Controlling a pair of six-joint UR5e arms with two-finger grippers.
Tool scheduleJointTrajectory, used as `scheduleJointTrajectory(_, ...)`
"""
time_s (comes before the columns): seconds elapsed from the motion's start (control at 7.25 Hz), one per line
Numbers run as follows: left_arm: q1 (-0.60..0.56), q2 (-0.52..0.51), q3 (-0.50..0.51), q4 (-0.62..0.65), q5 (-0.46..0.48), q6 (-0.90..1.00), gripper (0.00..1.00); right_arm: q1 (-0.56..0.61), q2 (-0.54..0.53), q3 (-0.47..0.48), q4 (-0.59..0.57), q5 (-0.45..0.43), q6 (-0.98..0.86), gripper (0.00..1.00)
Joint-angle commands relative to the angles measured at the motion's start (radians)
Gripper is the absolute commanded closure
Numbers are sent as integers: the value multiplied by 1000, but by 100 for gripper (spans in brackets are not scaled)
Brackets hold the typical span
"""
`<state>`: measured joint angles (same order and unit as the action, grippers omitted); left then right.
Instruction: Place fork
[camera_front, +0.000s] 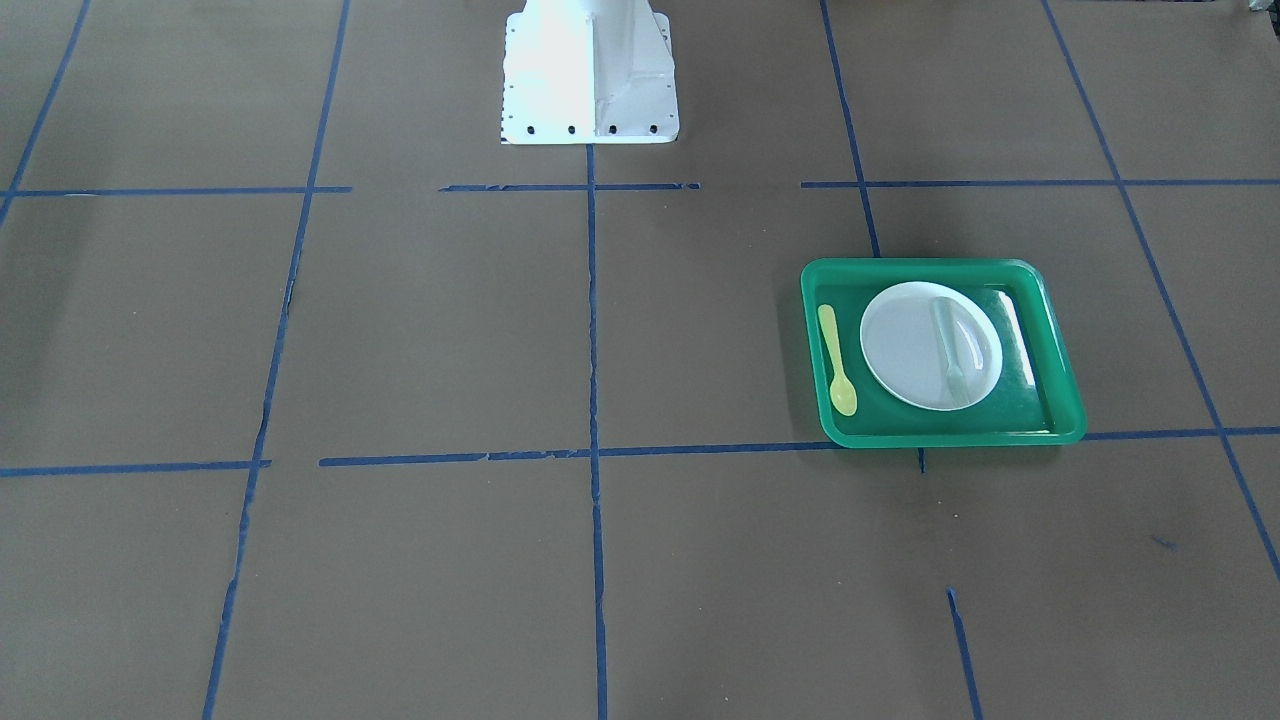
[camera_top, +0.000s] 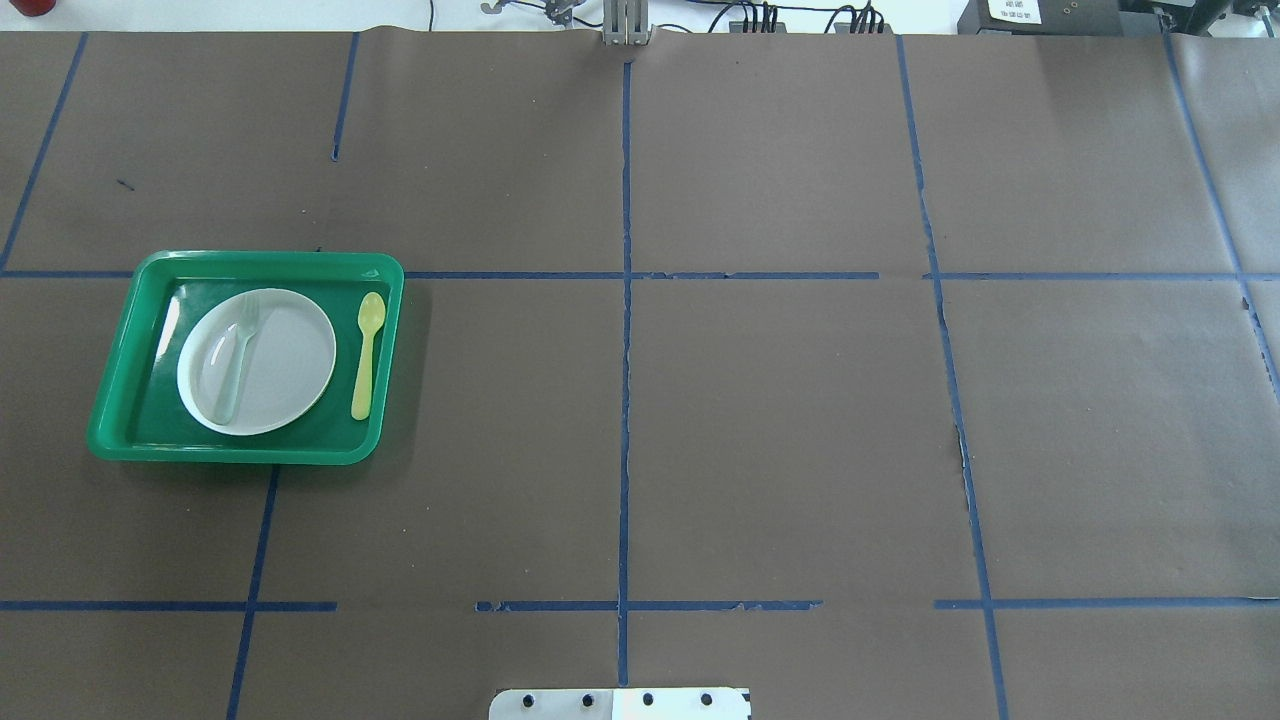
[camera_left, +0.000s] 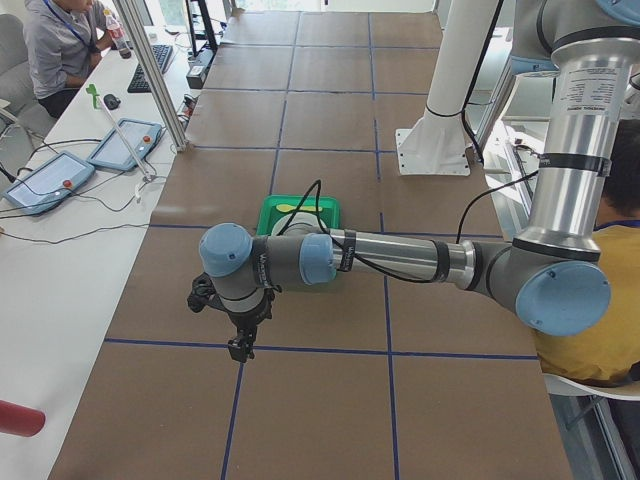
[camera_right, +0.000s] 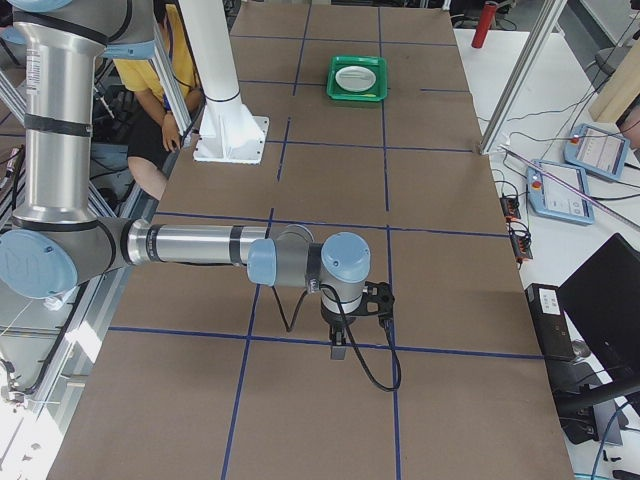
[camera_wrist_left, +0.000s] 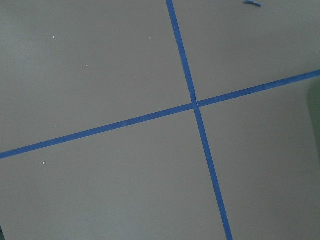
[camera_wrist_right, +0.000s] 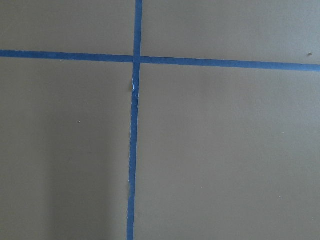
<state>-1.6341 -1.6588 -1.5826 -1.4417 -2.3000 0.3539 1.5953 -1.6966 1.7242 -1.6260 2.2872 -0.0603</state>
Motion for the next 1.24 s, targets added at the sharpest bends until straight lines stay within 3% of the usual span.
scheduleJointTrajectory(0.0,79,33,-66,-138,-1,-168,0,0,0,0,0,0,-1,0)
scheduleJointTrajectory(0.28,297,28,-157,-205,-1,-472,0,0,0,0,0,0,0,0)
scheduleJointTrajectory(0.55,506,18,-137,-429,7,-817,8,0,0,0,0,0,0,0)
scheduleJointTrajectory(1.1,667,-125,-13,-463,7,-949,23,0,0,0,0,0,-1,0)
